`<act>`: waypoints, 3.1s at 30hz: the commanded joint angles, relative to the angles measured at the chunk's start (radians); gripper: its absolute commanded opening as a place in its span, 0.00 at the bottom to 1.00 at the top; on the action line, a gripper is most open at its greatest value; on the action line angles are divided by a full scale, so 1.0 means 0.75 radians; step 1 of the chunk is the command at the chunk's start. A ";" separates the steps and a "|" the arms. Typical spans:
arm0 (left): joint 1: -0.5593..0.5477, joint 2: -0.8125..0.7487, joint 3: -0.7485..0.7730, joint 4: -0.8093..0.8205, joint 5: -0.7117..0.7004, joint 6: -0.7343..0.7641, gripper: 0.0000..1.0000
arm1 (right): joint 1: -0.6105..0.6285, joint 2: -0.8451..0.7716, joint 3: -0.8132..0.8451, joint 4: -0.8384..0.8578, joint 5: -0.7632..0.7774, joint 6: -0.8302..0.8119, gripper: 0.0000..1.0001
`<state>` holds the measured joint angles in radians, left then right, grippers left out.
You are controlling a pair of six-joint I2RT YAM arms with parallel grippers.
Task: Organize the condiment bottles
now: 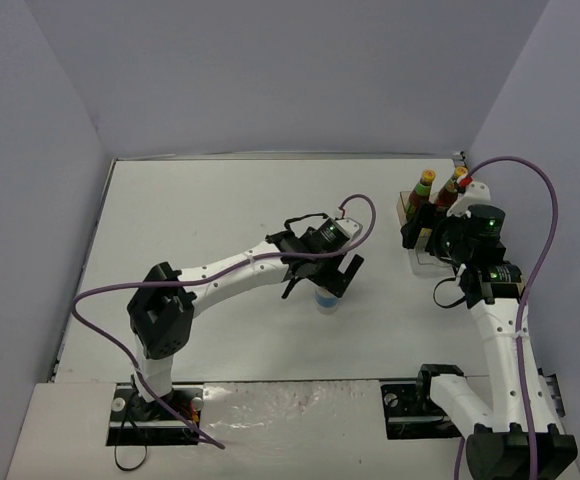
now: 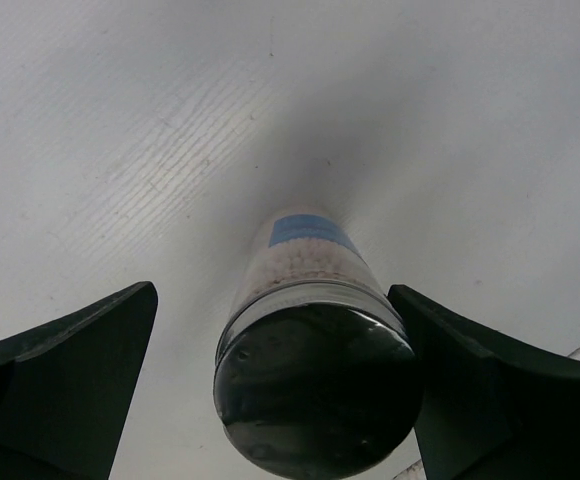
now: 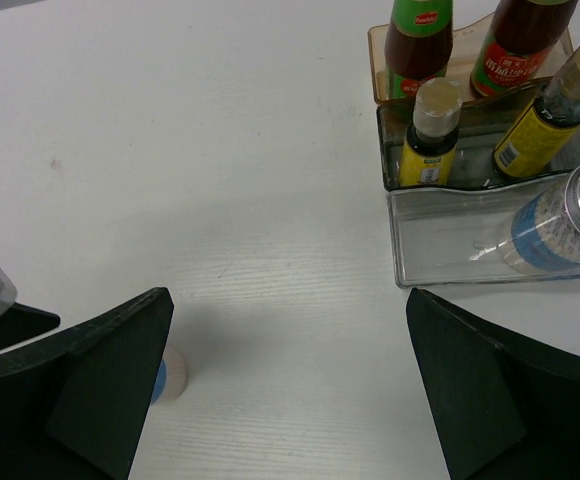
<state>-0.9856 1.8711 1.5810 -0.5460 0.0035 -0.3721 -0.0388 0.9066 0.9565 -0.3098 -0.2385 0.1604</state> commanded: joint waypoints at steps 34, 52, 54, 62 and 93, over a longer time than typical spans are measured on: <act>0.846 -1.385 -0.820 -0.073 -0.300 -0.036 0.97 | 1.047 0.443 0.117 -0.047 0.314 -0.013 1.00; 0.968 -1.459 -0.991 0.020 -0.340 0.059 0.97 | 1.108 0.625 0.020 -0.019 0.441 0.065 0.59; 0.974 -1.463 -0.994 0.023 -0.341 0.067 0.97 | 1.105 0.618 0.010 -0.016 0.464 0.080 0.49; 0.981 -1.462 -0.995 0.033 -0.336 0.075 0.97 | 0.958 0.485 0.021 -0.019 0.567 0.153 0.00; 0.983 -1.458 -0.995 0.040 -0.309 0.079 0.97 | -0.134 0.334 0.290 -0.076 0.243 0.067 0.00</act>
<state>-0.2539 0.7753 0.8112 -0.5743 -0.2291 -0.3248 -0.1326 1.1803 1.0803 -0.4479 -0.0060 0.2040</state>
